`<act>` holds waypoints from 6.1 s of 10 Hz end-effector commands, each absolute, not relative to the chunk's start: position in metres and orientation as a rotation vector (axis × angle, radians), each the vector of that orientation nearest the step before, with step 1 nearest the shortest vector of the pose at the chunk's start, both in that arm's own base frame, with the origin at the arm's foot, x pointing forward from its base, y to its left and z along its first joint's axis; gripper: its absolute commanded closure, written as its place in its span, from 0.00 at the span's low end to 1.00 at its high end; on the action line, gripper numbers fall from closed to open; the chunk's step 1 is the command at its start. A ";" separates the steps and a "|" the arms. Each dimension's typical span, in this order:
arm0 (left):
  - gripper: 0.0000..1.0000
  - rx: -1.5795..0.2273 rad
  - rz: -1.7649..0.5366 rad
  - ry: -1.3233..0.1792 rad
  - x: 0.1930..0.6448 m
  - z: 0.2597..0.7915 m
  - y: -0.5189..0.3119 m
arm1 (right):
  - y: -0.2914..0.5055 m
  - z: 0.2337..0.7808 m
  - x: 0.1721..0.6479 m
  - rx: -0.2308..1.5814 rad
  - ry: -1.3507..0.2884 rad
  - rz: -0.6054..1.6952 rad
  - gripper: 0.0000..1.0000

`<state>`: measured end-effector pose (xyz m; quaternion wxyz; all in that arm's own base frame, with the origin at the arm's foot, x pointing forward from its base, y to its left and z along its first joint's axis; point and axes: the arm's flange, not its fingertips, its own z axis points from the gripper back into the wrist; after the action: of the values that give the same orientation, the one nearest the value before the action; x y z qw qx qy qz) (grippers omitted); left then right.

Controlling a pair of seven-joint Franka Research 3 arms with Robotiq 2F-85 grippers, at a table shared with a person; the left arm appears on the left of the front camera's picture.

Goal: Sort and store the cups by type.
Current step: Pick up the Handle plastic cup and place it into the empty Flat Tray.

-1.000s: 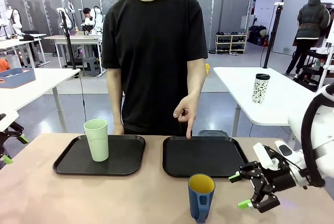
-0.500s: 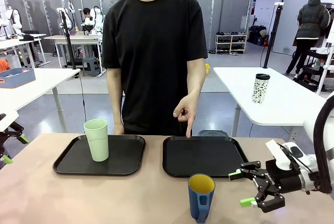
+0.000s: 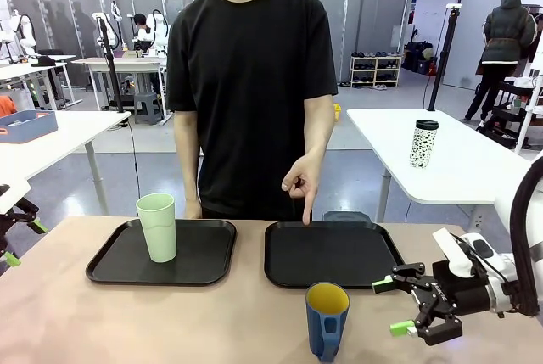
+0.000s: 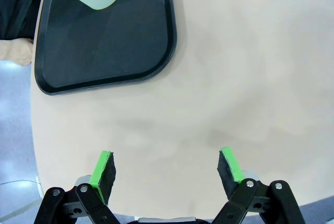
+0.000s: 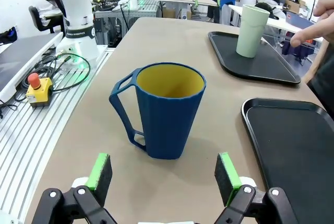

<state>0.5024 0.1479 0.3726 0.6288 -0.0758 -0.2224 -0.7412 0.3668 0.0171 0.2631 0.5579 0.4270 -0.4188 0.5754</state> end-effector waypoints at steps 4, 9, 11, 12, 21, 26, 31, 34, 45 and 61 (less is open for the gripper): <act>0.00 -0.169 -1.708 -0.514 0.501 0.374 0.148 | 0.016 0.267 0.366 1.011 -0.996 1.363 0.00; 0.00 -0.169 -1.708 -0.514 0.501 0.374 0.148 | 0.044 0.261 0.374 0.959 -0.948 1.354 0.00; 0.00 -0.169 -1.708 -0.514 0.501 0.374 0.148 | 0.056 0.260 0.376 0.984 -0.936 1.367 0.00; 0.00 -0.169 -1.708 -0.514 0.501 0.374 0.148 | 0.061 0.258 0.377 0.992 -0.923 1.365 0.00; 0.00 -0.169 -1.708 -0.514 0.501 0.374 0.148 | 0.089 0.235 0.388 1.002 -0.890 1.346 0.00; 0.00 -0.169 -1.708 -0.514 0.501 0.374 0.148 | 0.097 0.216 0.387 1.094 -0.921 1.364 0.00; 0.00 -0.169 -1.708 -0.514 0.501 0.374 0.148 | 0.113 0.203 0.390 1.135 -0.988 1.348 0.00; 0.00 -0.169 -1.708 -0.514 0.501 0.374 0.148 | 0.122 0.200 0.390 1.175 -0.988 1.353 0.00; 0.00 -0.169 -1.708 -0.514 0.501 0.374 0.148 | 0.141 0.183 0.385 1.217 -0.954 1.357 0.00; 0.00 -0.169 -1.708 -0.514 0.501 0.374 0.148 | 0.141 0.276 0.383 1.067 -0.973 1.505 0.51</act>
<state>0.5024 0.1479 0.3726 0.6288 -0.0758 -0.2224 -0.7412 0.3934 0.1397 0.2686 0.4997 0.4590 -0.4095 0.6098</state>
